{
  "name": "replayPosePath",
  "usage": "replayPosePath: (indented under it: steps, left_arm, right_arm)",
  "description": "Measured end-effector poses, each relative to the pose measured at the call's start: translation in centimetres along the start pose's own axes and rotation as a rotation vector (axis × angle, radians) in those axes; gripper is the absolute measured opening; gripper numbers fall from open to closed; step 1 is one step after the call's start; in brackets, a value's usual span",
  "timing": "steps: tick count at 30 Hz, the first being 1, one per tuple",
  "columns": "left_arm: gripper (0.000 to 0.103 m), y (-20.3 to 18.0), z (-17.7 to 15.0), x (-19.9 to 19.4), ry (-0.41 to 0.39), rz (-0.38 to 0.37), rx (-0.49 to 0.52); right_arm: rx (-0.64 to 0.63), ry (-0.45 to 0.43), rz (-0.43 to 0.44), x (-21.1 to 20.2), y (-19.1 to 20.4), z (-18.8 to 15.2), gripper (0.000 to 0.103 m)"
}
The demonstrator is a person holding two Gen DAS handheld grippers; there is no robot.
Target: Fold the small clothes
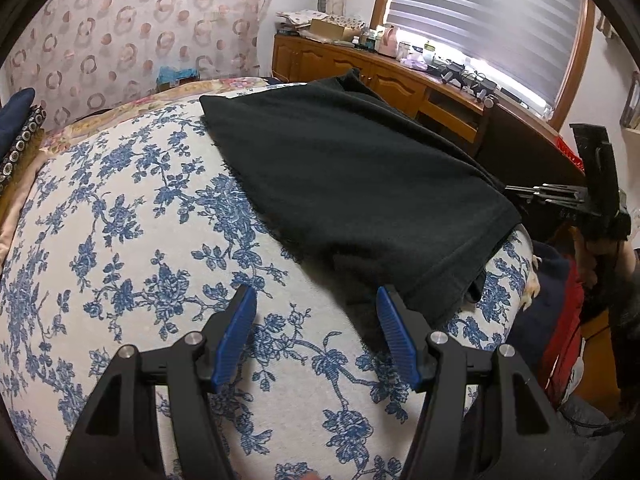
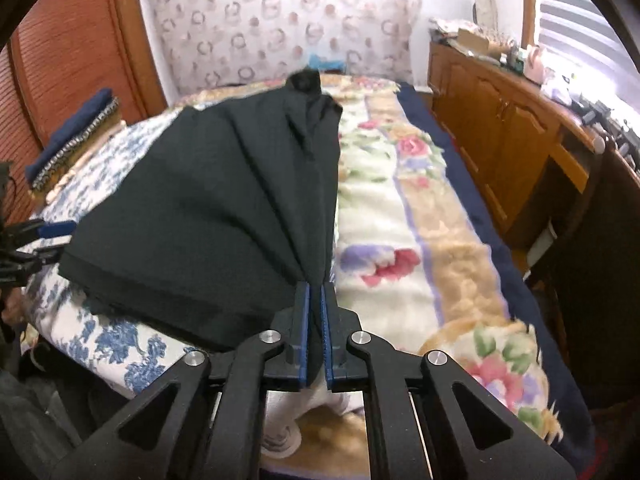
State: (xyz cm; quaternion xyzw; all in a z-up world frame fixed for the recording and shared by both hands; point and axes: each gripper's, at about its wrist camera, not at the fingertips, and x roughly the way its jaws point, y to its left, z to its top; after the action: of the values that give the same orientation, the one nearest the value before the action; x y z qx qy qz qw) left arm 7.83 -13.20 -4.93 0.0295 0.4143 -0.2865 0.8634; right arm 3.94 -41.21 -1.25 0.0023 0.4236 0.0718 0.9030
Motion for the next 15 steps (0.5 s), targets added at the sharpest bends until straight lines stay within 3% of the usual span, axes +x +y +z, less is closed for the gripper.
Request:
replayPosePath:
  steps: [1, 3, 7, 12, 15]
  left_arm:
    - [0.062, 0.0, 0.0, 0.0, -0.002, -0.005, -0.005]
    - [0.062, 0.1, 0.1, -0.2, -0.008, -0.023, -0.02]
    - [0.061, 0.2, 0.1, -0.8, -0.05, -0.075, -0.049]
    - [0.05, -0.8, -0.1, -0.4, -0.024, -0.092, -0.028]
    - [0.048, -1.5, -0.2, -0.2, -0.01, -0.118, -0.014]
  right_arm:
    - [0.012, -0.005, 0.002, 0.0, 0.0, 0.0, 0.011]
    - [0.036, -0.01, 0.018, 0.2, -0.3, 0.1, 0.029]
    - [0.076, 0.006, 0.043, 1.1, -0.9, -0.1, 0.036]
    - [0.103, 0.01, 0.027, 1.5, -1.3, -0.3, 0.051]
    - [0.119, 0.011, 0.034, 1.5, -1.7, -0.5, 0.052]
